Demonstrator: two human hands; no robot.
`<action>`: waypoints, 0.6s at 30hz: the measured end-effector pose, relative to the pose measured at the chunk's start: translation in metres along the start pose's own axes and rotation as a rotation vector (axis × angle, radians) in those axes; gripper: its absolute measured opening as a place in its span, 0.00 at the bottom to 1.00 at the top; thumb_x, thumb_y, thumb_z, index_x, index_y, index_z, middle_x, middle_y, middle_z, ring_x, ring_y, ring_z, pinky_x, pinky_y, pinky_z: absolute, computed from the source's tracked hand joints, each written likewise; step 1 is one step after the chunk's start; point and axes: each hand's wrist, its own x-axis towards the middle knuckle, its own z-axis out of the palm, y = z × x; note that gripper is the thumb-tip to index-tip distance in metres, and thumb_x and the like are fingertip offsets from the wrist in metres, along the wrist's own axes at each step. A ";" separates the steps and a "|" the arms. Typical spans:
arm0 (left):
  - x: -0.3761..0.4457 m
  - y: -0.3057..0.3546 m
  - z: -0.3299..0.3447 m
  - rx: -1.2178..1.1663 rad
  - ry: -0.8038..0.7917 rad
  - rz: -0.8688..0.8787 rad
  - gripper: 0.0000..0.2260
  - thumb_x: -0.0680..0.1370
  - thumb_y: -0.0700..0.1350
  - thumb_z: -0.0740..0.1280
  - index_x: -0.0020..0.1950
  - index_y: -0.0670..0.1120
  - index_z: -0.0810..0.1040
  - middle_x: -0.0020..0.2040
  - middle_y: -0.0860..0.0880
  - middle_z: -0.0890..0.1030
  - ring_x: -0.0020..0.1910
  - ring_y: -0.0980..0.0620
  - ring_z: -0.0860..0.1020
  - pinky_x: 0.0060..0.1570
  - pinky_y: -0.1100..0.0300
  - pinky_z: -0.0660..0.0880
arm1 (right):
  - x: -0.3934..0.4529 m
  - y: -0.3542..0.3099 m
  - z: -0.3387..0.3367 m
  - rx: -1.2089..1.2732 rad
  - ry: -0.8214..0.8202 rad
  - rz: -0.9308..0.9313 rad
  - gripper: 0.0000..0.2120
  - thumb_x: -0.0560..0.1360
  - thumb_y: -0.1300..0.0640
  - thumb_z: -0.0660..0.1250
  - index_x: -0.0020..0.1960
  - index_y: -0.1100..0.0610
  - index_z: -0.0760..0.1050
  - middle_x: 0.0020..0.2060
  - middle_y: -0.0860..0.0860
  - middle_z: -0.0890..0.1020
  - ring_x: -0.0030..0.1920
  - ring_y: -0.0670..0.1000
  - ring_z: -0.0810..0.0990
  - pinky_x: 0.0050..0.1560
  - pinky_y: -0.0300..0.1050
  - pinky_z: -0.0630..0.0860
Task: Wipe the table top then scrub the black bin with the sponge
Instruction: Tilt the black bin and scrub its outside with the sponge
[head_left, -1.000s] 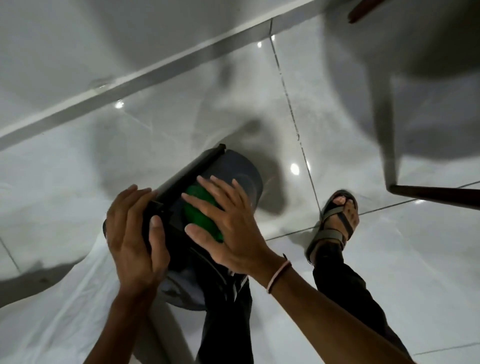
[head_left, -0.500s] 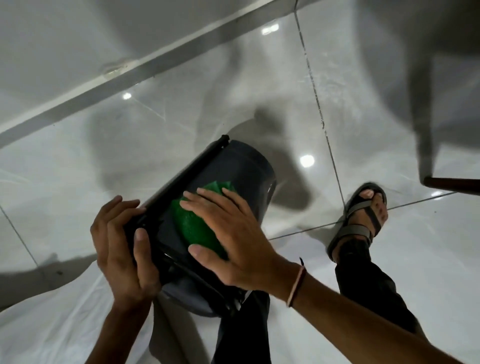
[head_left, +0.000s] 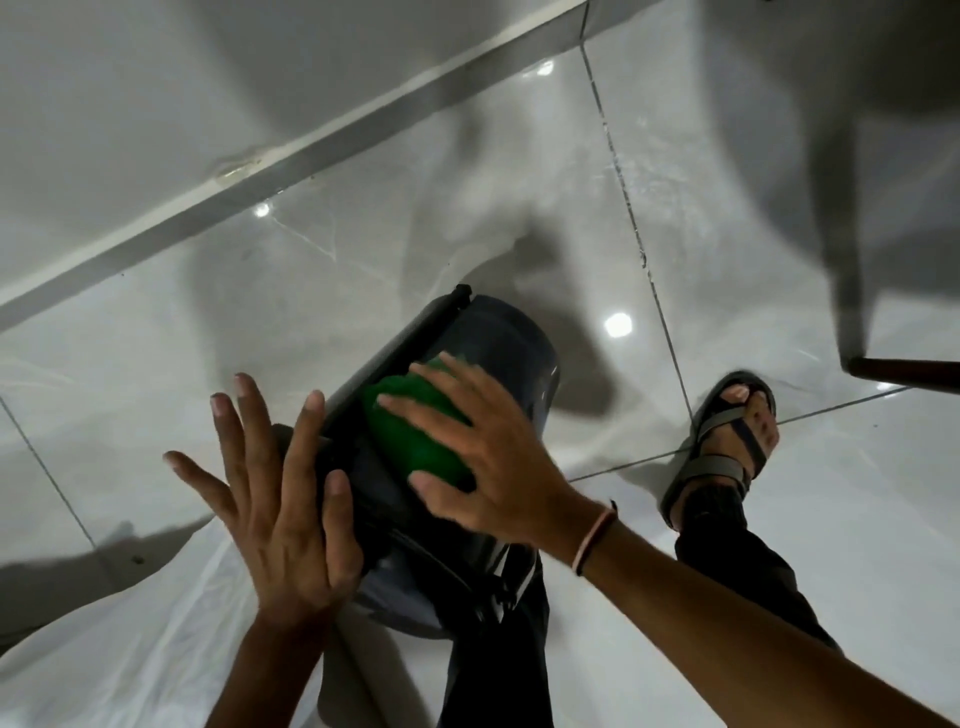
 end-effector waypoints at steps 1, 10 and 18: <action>0.000 -0.001 0.000 0.016 0.003 -0.003 0.25 0.83 0.46 0.53 0.80 0.43 0.66 0.84 0.37 0.57 0.86 0.44 0.49 0.73 0.19 0.40 | 0.006 0.016 0.000 -0.029 0.031 0.057 0.31 0.76 0.40 0.60 0.78 0.47 0.69 0.78 0.56 0.70 0.82 0.59 0.60 0.82 0.61 0.55; 0.007 0.001 0.001 -0.026 -0.027 -0.130 0.21 0.83 0.45 0.54 0.71 0.40 0.78 0.84 0.36 0.60 0.85 0.35 0.50 0.73 0.18 0.39 | 0.026 -0.015 -0.003 0.137 0.142 0.233 0.31 0.69 0.42 0.59 0.71 0.47 0.77 0.73 0.54 0.75 0.79 0.59 0.65 0.81 0.57 0.57; -0.008 -0.012 -0.011 -0.181 -0.009 -0.229 0.19 0.84 0.44 0.54 0.62 0.32 0.77 0.73 0.31 0.74 0.83 0.37 0.60 0.80 0.30 0.54 | 0.015 0.048 0.020 0.131 0.235 0.293 0.32 0.74 0.43 0.59 0.77 0.48 0.70 0.78 0.59 0.67 0.80 0.61 0.62 0.78 0.66 0.63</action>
